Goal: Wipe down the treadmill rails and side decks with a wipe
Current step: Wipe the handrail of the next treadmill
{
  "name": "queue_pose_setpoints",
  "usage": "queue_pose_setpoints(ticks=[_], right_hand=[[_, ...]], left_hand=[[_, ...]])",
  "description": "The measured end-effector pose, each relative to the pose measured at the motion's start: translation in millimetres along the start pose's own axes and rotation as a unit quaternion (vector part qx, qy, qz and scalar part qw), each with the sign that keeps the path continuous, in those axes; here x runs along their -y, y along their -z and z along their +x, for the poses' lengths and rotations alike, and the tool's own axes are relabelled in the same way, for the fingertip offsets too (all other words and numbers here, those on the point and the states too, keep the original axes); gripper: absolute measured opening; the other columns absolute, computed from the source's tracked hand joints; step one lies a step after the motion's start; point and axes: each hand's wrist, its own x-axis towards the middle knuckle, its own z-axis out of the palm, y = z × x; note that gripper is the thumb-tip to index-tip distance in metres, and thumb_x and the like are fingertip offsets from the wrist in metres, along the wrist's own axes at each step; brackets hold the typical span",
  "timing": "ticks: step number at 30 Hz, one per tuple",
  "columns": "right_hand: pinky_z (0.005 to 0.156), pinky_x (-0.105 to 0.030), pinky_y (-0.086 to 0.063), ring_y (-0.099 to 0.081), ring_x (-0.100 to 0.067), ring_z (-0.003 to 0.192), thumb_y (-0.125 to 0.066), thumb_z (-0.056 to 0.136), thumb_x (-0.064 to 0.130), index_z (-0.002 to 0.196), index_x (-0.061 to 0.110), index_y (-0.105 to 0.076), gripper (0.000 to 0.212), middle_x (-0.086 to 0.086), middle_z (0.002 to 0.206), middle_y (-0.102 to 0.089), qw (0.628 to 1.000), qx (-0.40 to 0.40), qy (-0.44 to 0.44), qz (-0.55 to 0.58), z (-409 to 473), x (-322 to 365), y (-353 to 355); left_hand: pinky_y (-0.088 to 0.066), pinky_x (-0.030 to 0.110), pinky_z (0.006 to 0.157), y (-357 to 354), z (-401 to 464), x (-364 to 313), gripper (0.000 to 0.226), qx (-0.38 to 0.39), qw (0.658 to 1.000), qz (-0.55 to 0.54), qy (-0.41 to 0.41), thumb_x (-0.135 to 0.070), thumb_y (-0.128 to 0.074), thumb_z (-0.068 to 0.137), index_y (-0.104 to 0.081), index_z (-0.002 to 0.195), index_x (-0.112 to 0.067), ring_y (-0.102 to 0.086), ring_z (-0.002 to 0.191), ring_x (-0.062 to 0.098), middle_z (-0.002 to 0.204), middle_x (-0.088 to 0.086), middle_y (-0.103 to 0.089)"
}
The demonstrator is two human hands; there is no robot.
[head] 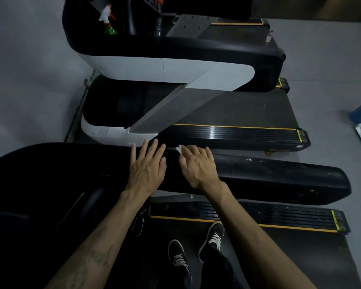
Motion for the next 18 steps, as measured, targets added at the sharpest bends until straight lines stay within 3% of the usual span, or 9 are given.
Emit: queue_pose_setpoints(ticks=[3, 6, 12, 18], right_hand=[[0.125, -0.055, -0.008, -0.037, -0.026, 0.141, -0.009, 0.092, 0.048, 0.157, 0.026, -0.034, 0.073, -0.004, 0.153, -0.04, 1.0, -0.011, 0.029, 0.004, -10, 5, -2], [0.124, -0.055, -0.014, -0.038, -0.029, 0.144, -0.018, 0.093, 0.042, 0.157, 0.021, -0.037, 0.07, -0.006, 0.15, -0.045, 0.996, -0.05, 0.077, -0.011, -18, -8, -11], [0.125, -0.057, -0.019, -0.032, -0.038, 0.149, -0.037, 0.095, 0.035, 0.155, 0.014, -0.04, 0.064, -0.015, 0.161, -0.037, 0.986, -0.087, 0.124, -0.063, -35, -18, -19], [0.128, -0.05, -0.012, -0.018, -0.03, 0.157, -0.02, 0.103, 0.042, 0.163, 0.015, -0.025, 0.066, -0.011, 0.168, -0.027, 0.99, -0.042, 0.12, -0.056, -28, -18, -22]], left_hand=[[-0.009, 0.055, 0.126, -2, 6, -14, 0.061, -0.002, 0.998, -0.063, -0.017, -0.033, -0.02, 0.101, -0.055, 0.147, -0.012, -0.033, 0.152, 0.028, 0.158, 0.011, -0.046], [-0.004, 0.05, 0.127, -9, 9, -23, 0.059, -0.016, 0.994, -0.111, 0.011, -0.031, -0.021, 0.101, -0.058, 0.143, -0.014, -0.035, 0.151, 0.023, 0.155, 0.007, -0.051], [-0.018, 0.054, 0.126, -21, 5, -18, 0.049, -0.054, 0.995, -0.082, -0.02, -0.027, -0.03, 0.105, -0.055, 0.145, -0.013, -0.039, 0.149, 0.022, 0.154, 0.007, -0.052], [-0.023, 0.053, 0.124, -23, 4, -19, 0.052, -0.072, 0.995, -0.072, -0.017, -0.031, -0.033, 0.105, -0.047, 0.15, -0.008, -0.04, 0.149, 0.023, 0.156, 0.011, -0.048]])
